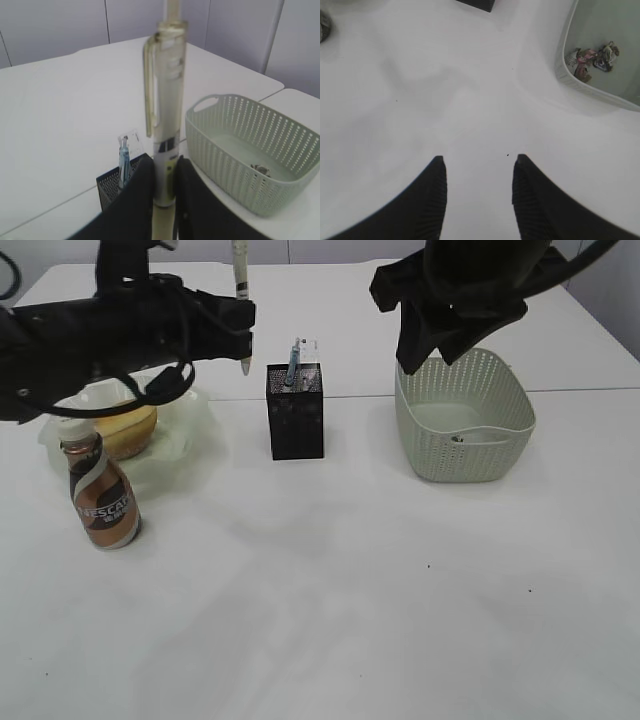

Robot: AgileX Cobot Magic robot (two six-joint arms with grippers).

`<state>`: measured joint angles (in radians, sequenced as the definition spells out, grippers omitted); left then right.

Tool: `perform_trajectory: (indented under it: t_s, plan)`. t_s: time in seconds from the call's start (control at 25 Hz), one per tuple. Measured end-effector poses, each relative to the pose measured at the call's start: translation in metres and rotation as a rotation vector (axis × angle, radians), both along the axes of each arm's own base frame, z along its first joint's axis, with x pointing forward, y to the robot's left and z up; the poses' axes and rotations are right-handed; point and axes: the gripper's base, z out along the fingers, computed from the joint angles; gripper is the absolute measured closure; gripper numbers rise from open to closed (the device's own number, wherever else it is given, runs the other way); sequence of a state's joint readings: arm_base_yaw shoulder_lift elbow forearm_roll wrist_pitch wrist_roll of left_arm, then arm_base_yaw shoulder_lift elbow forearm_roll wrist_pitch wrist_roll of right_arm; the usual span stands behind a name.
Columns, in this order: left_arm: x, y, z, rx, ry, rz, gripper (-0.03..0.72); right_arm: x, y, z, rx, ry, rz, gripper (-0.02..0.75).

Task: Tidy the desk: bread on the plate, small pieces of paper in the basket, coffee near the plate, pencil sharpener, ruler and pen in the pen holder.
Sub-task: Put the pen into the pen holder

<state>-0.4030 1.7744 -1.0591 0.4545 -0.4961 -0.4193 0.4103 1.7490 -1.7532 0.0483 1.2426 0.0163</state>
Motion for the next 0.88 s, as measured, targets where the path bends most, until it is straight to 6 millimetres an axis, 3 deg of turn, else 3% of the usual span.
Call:
perform_trajectory:
  t_s: [0.28, 0.4, 0.72, 0.88]
  plan:
    - [0.063, -0.028, -0.032, -0.057, -0.033, -0.005, 0.617, 0.0, -0.001, 0.0, -0.031, -0.017, 0.063, 0.412]
    - [0.079, -0.034, -0.051, -0.066, -0.018, 0.004, 0.617, 0.0, -0.002, 0.001, -0.045, -0.026, 0.065, 0.412]
    - [0.097, -0.039, -0.087, -0.054, 0.02, 0.013, 0.614, -0.002, -0.004, 0.006, -0.054, -0.043, 0.068, 0.412]
    - [0.098, -0.038, -0.092, -0.05, 0.028, 0.016, 0.592, -0.003, -0.005, 0.007, -0.053, -0.047, 0.067, 0.412]
